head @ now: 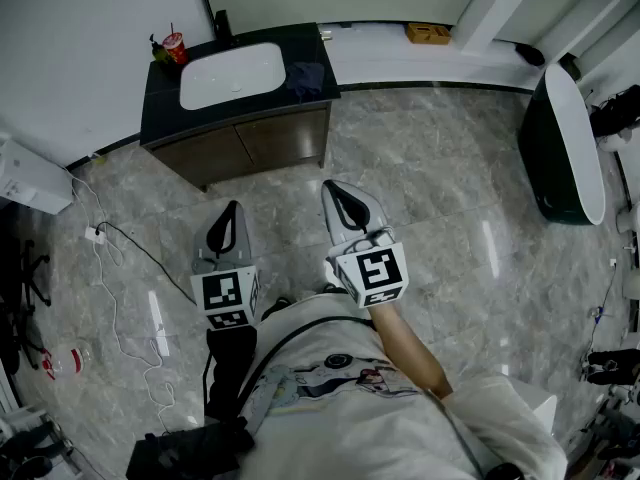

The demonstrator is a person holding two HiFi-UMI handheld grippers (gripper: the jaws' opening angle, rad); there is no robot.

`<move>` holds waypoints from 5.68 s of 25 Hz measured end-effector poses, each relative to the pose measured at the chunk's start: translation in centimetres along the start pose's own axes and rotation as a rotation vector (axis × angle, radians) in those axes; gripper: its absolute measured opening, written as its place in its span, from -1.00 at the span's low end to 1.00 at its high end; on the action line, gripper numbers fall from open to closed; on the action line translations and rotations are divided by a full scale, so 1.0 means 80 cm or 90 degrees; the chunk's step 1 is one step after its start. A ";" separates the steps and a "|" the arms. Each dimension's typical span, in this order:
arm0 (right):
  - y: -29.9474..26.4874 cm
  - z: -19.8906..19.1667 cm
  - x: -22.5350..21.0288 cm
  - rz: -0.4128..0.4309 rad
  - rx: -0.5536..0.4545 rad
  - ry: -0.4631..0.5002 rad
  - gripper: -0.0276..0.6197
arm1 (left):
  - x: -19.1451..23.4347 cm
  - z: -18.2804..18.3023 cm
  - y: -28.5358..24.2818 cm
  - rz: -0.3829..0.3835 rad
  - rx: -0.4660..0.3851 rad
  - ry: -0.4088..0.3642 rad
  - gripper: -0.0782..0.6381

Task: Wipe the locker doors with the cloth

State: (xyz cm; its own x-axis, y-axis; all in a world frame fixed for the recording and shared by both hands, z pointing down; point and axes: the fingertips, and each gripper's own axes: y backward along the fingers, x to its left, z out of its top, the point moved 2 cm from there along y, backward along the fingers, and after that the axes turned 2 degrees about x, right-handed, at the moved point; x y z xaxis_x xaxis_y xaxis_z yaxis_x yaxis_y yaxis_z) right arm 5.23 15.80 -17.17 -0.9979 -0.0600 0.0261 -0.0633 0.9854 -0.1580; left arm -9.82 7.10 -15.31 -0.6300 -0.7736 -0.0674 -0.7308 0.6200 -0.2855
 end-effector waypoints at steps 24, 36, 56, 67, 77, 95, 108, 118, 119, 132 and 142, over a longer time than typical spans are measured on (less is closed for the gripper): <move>0.035 -0.018 -0.057 0.011 0.000 -0.065 -0.90 | -0.034 -0.004 -0.007 0.032 0.032 -0.008 -0.78; 0.022 -0.032 -0.100 0.046 0.011 -0.082 -0.90 | -0.049 -0.018 -0.034 0.061 0.068 -0.006 -0.78; -0.258 -0.048 -0.109 0.008 0.106 -0.068 -0.90 | 0.135 0.009 -0.253 -0.011 0.061 0.002 -0.78; -0.377 -0.126 -0.155 0.029 0.216 -0.077 -0.90 | 0.176 -0.014 -0.326 -0.006 0.118 0.025 -0.78; -0.511 -0.233 -0.278 0.034 0.332 -0.046 -0.74 | 0.161 -0.041 -0.397 0.024 0.178 0.071 -0.78; -0.657 -0.401 -0.327 0.079 0.526 0.009 -0.53 | 0.157 -0.087 -0.419 0.079 0.273 0.077 -0.78; -0.579 -0.328 -0.332 0.060 0.399 0.008 -0.65 | 0.140 -0.085 -0.400 0.073 0.253 0.068 -0.78; -0.440 -0.266 -0.272 0.024 0.313 0.017 -0.65 | 0.129 -0.097 -0.321 0.033 0.201 0.052 -0.78; -0.427 -0.262 -0.263 0.020 0.303 0.018 -0.65 | 0.129 -0.103 -0.309 0.031 0.196 0.047 -0.78; -0.349 -0.317 -0.216 0.000 0.207 0.128 -0.64 | 0.146 -0.294 -0.226 0.088 0.210 0.081 -0.78; -0.407 -0.469 -0.243 0.026 0.070 0.236 -0.64 | 0.106 -0.502 -0.341 0.100 0.146 0.099 -0.78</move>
State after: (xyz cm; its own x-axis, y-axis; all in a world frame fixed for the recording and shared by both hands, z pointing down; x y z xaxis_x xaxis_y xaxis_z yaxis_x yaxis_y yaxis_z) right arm 27.33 -9.17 24.49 -0.9276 0.0603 0.3687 -0.0452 0.9615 -0.2712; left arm -5.82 -11.12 30.30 -0.7763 -0.6302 0.0145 -0.5539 0.6710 -0.4930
